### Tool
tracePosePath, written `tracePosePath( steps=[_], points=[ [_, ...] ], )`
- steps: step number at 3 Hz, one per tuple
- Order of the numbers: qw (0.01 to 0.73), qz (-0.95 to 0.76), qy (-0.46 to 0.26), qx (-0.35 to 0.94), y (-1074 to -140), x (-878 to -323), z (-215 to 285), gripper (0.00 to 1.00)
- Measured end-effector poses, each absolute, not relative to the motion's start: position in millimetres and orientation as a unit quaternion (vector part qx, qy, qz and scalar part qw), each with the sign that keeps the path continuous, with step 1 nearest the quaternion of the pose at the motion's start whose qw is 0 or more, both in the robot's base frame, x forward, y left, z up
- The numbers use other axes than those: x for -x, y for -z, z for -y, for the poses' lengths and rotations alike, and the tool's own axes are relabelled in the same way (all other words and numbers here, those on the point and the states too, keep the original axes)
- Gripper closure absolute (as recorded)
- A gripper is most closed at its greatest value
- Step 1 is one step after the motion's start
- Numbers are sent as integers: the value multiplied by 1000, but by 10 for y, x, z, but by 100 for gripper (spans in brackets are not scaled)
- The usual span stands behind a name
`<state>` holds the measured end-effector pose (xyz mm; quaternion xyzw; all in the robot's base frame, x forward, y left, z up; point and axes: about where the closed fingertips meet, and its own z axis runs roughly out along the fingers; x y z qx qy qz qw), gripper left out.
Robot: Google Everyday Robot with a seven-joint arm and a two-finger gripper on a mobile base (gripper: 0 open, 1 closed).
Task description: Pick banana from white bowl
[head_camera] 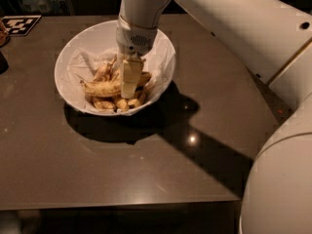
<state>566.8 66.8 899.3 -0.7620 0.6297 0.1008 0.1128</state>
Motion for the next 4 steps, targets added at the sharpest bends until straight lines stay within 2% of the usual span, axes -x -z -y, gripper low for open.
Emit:
tracePosePath(
  steps=[1,2,4],
  points=[
    [105,-629,-110,762,-8894,-5665,-691,30],
    [105,-629,-110,762,-8894,-5665,-691,49],
    [105,-629,-110,762,-8894,-5665,-691,94]
  ],
)
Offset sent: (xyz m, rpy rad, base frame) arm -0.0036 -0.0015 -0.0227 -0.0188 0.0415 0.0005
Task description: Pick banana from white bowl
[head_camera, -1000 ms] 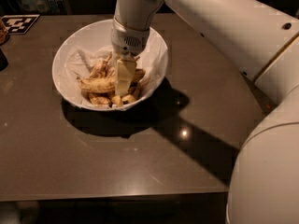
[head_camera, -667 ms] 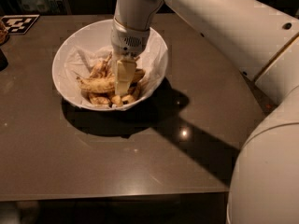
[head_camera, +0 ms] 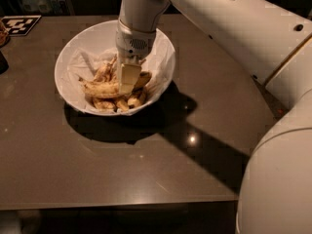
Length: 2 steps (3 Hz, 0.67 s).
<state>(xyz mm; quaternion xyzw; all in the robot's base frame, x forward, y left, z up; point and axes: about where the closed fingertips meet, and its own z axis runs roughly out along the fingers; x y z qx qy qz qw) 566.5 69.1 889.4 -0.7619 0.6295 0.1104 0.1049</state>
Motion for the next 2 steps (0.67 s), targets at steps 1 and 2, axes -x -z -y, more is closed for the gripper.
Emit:
tracePosePath(
  steps=[1,2],
  points=[
    [105,-629,-110,762,-8894,-5665,-691,100],
    [126,-626,-104,763,-8998,-5630,-680,100]
  ],
)
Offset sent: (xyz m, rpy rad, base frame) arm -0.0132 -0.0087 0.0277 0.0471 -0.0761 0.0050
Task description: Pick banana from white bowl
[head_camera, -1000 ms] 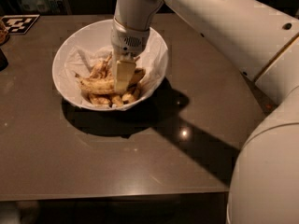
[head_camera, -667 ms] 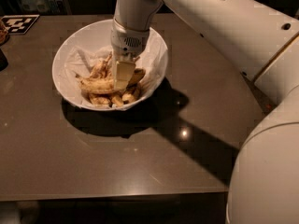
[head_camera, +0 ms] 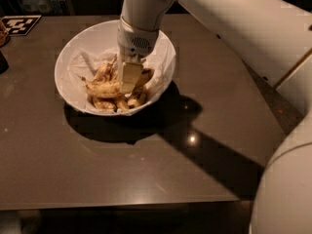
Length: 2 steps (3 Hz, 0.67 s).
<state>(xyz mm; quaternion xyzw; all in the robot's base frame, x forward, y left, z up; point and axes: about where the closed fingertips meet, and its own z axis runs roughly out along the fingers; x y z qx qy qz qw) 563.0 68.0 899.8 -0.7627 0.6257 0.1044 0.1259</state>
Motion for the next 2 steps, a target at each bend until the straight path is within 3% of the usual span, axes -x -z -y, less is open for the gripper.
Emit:
tracePosePath(
  steps=[2],
  points=[
    [228,-583,-111,772,-9584,-5230,-462,100]
  ],
)
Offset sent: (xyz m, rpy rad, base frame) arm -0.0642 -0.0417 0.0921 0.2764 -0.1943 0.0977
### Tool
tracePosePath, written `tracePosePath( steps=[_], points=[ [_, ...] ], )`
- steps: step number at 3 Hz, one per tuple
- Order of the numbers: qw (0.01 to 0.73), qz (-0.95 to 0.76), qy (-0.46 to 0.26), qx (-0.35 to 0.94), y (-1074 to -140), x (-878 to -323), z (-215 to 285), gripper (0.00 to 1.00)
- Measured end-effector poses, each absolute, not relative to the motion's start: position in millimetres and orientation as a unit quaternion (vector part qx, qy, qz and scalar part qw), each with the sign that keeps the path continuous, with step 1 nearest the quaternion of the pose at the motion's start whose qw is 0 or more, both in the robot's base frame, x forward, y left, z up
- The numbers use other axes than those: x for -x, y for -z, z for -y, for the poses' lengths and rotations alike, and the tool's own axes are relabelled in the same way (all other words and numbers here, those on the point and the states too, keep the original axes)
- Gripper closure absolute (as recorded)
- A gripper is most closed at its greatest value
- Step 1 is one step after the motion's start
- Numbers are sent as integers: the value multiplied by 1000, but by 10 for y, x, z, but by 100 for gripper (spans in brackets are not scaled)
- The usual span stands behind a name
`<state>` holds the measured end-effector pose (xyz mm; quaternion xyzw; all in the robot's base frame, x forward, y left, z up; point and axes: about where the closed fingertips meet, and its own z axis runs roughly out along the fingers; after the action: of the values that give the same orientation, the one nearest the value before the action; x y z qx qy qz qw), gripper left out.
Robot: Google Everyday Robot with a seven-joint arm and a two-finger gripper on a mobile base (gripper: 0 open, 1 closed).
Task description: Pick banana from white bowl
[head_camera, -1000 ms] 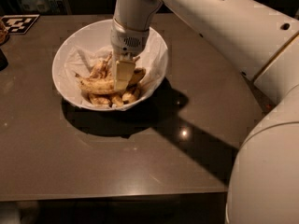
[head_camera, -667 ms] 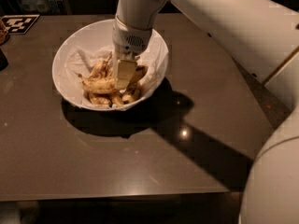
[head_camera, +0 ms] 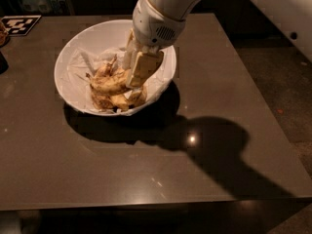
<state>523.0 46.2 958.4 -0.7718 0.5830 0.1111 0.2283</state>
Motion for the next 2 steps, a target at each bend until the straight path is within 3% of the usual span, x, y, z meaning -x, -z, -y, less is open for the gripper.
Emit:
tracePosePath(
  steps=[2],
  points=[
    [314,-526,-143,777,-9886,-4719,-157,100]
  ],
)
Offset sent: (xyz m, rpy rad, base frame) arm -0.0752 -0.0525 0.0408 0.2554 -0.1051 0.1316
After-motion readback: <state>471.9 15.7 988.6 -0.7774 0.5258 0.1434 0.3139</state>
